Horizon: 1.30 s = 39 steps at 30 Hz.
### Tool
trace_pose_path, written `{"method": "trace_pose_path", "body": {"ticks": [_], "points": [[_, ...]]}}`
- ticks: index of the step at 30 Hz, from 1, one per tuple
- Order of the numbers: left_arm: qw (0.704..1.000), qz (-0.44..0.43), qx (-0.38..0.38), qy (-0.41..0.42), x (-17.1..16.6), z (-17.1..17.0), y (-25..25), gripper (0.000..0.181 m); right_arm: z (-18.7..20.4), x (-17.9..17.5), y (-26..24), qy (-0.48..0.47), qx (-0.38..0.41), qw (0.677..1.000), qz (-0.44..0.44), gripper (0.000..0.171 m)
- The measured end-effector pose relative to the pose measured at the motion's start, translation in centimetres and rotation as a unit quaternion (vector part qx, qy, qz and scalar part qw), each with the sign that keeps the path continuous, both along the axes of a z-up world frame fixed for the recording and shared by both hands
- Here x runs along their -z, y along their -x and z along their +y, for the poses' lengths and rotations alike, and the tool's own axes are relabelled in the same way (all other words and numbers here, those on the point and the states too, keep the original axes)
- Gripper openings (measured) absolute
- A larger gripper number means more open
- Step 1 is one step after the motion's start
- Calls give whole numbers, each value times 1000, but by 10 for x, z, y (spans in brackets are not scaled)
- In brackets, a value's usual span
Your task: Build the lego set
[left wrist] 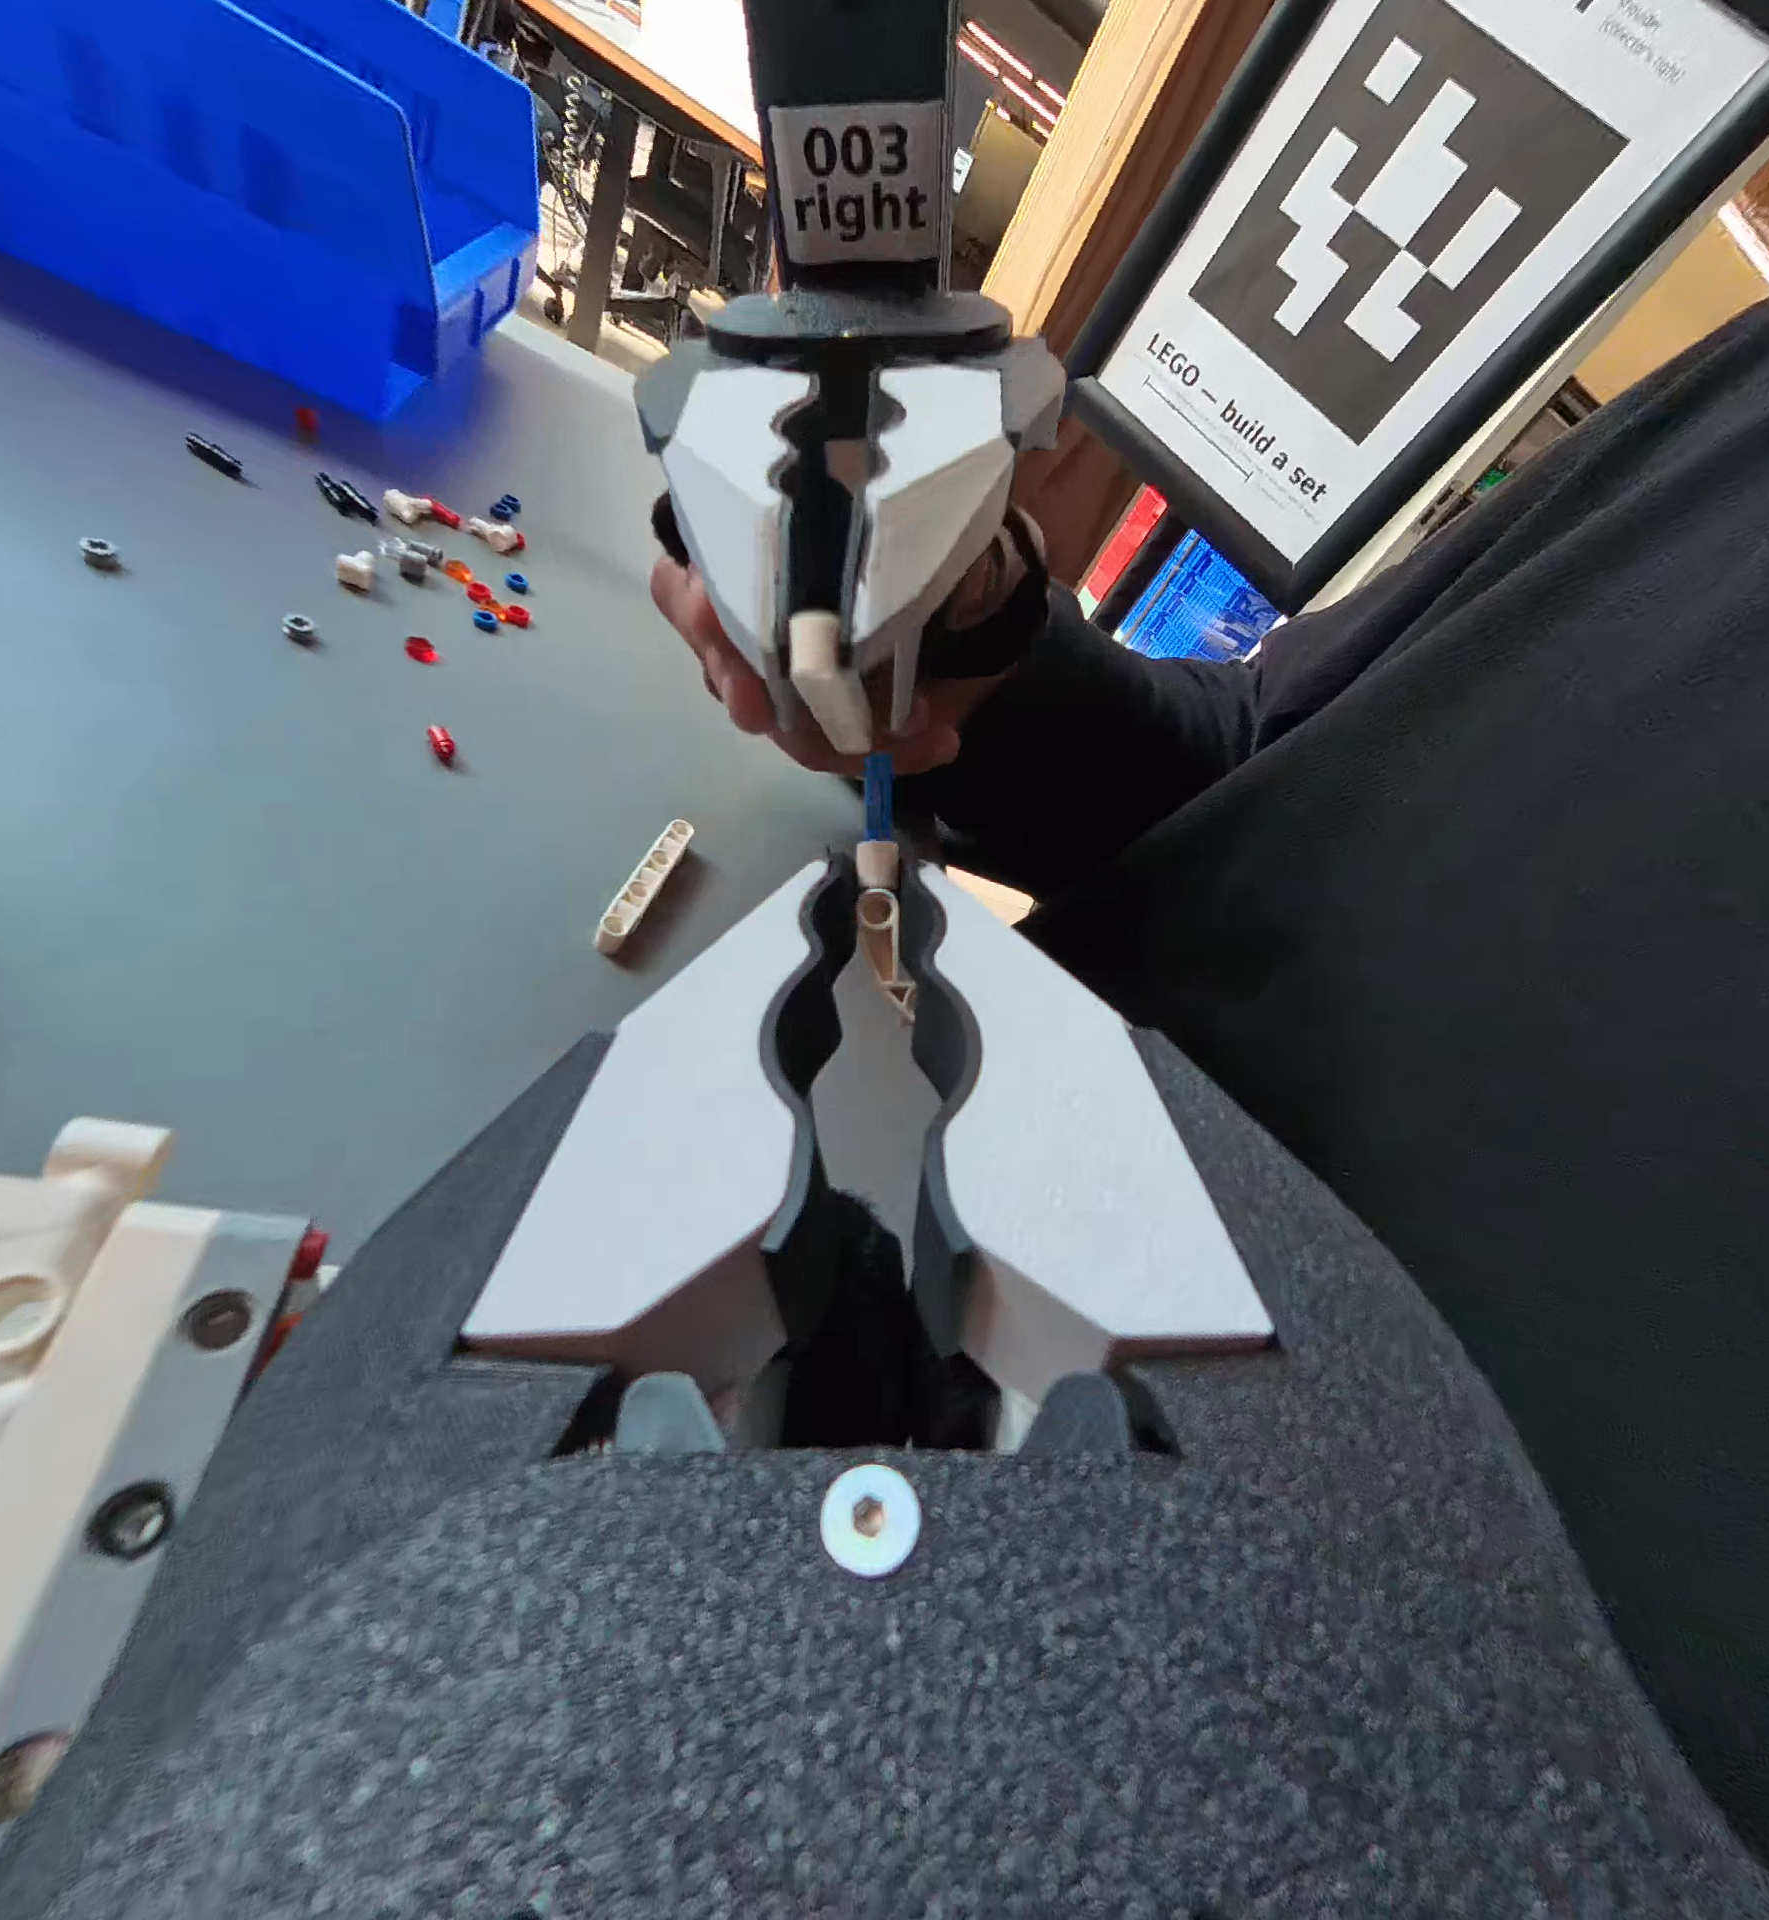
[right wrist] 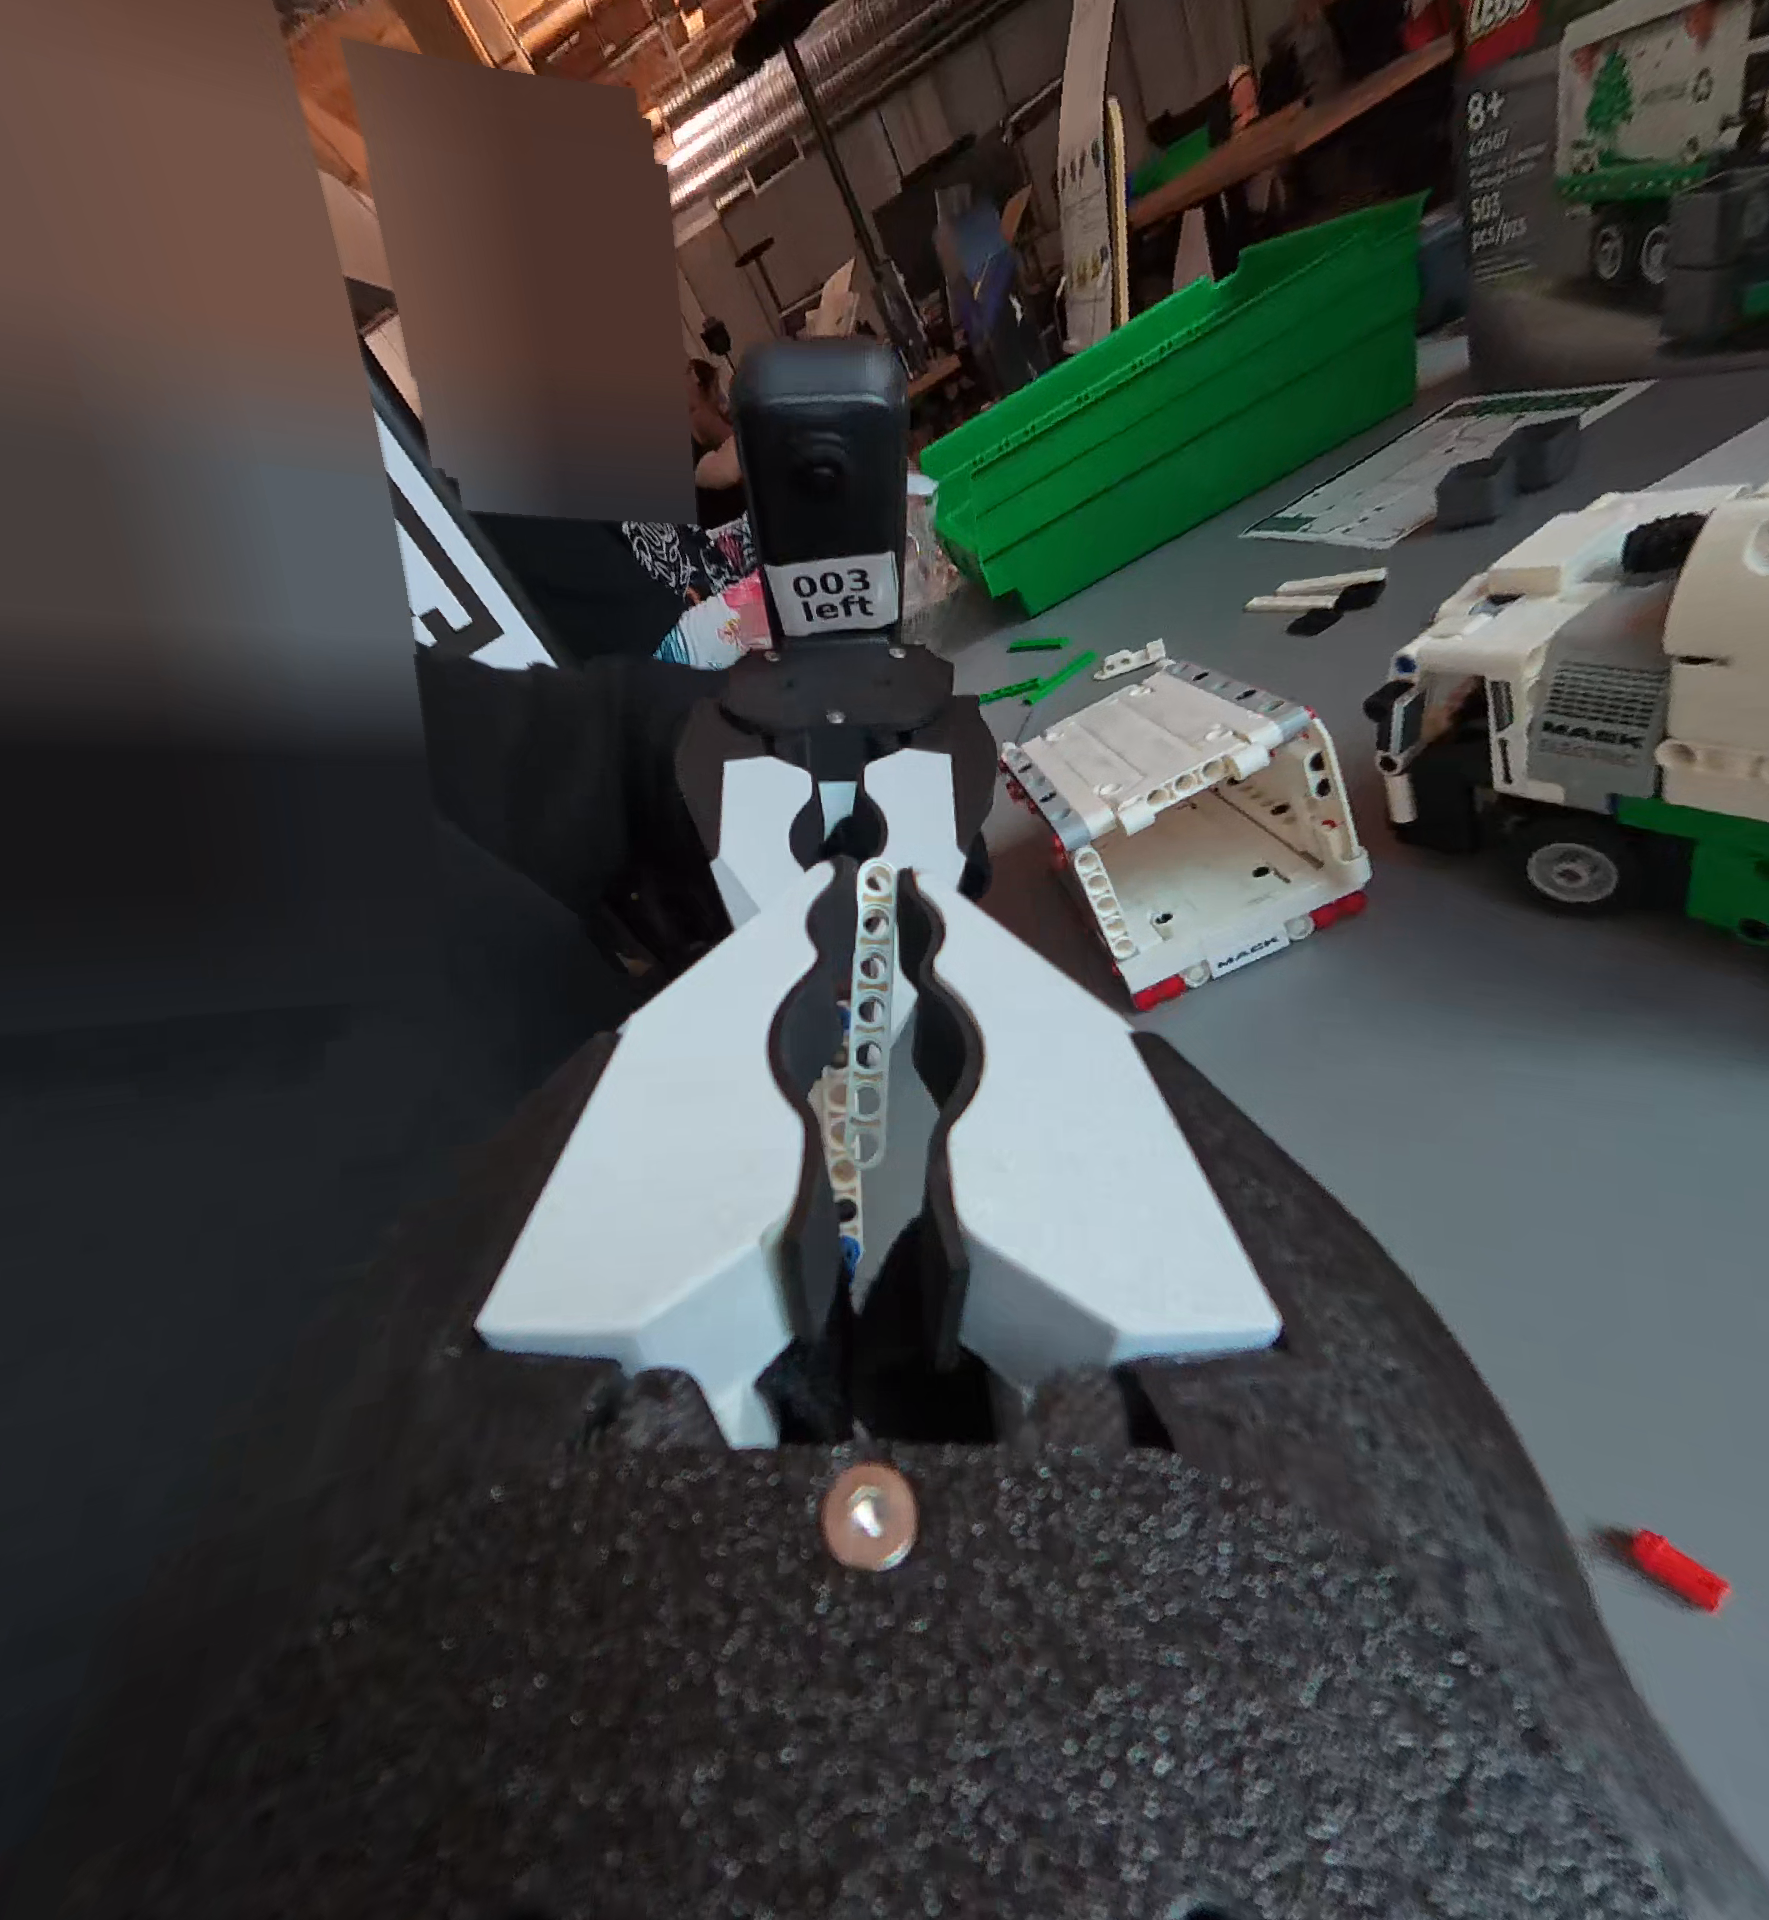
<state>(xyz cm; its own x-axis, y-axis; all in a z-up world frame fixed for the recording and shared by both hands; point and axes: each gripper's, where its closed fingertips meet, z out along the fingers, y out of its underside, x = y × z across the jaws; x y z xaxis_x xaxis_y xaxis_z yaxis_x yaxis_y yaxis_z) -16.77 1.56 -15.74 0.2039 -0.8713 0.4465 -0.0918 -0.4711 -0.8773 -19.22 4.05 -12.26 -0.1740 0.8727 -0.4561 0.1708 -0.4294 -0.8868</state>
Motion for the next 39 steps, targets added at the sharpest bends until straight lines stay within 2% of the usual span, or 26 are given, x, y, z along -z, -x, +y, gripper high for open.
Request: {"method": "trace_pose_path", "body": {"ticks": [6,16,28,39], "points": [[999,-36,-35,-13,-10,7,6,5,1,1,-14,28,1,999,28,5],[999,-28,-34,-12,-8,6,6,5,-2,0,-11,14,12,999,43,5],[1000,-15,-21,-12,-4,4,4,5,-8,11,-11,-22,-4,1000,7,6],[1000,-16,-19,-13,-5,5,6,4,-12,11,-10,50,-26,998,27,5]]}}
